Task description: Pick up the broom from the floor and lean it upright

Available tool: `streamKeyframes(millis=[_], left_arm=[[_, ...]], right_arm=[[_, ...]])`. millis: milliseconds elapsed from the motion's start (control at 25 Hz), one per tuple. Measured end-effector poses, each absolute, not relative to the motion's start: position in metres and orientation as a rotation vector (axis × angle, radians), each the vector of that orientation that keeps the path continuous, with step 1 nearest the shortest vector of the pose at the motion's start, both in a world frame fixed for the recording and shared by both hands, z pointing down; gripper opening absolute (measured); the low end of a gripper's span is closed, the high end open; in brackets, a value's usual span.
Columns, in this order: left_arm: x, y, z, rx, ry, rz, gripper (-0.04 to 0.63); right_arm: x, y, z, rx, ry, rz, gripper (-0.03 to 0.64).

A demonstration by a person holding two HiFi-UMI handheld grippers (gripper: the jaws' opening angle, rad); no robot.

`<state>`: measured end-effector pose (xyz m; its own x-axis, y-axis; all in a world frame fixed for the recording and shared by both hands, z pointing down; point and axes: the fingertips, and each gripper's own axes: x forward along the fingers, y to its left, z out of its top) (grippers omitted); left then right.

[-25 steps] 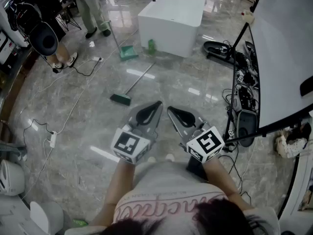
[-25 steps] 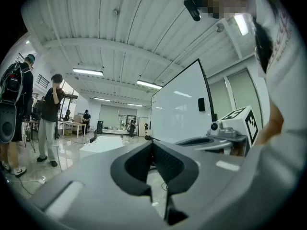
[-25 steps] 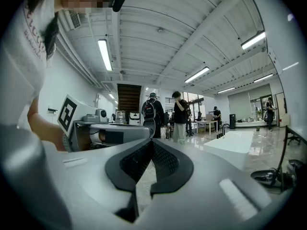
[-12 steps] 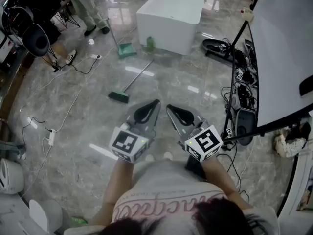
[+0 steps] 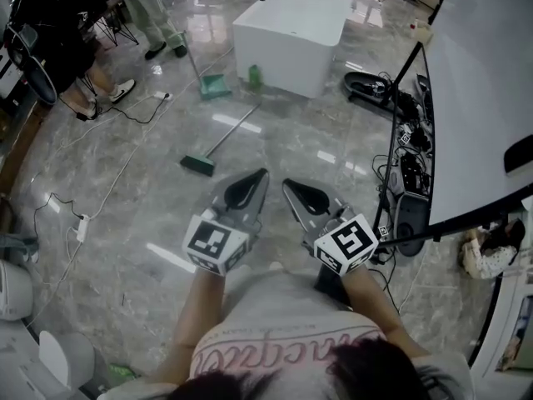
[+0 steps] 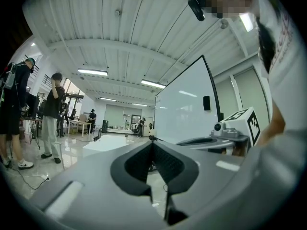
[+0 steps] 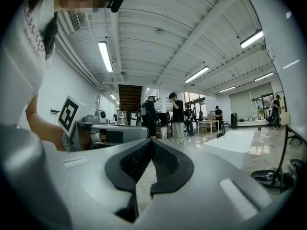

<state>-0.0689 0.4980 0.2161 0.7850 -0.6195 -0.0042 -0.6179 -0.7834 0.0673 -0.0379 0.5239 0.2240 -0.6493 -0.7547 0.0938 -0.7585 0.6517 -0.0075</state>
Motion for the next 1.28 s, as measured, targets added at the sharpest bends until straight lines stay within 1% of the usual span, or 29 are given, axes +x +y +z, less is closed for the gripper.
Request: streamKeyframes(millis=[320,720,1040,1280], left_arm=[[-0.065,0.511,0.228,2.876,-1.058,0.022,0.000],[-0.063,0.492,0.231,2.857,-1.071,0.044,0.000],[-0.063,0.448,0.244,2.845,-1.025,0.060,0.000],[-0.068,0.388,0.252,2.838,-1.012,0.078,0.000]], right_arm=[[-0.039,0.531,0.229,1.168,-2.841,0.109,0.002],[-0.032,0.520,0.239,1.156,-2.836,0.166,0.002],[-0.027,0.478,0.252,1.211,-2.802,0.220,0.002],[-0.034,0.423,0.261,1.205,-2.783,0.249,0.002]])
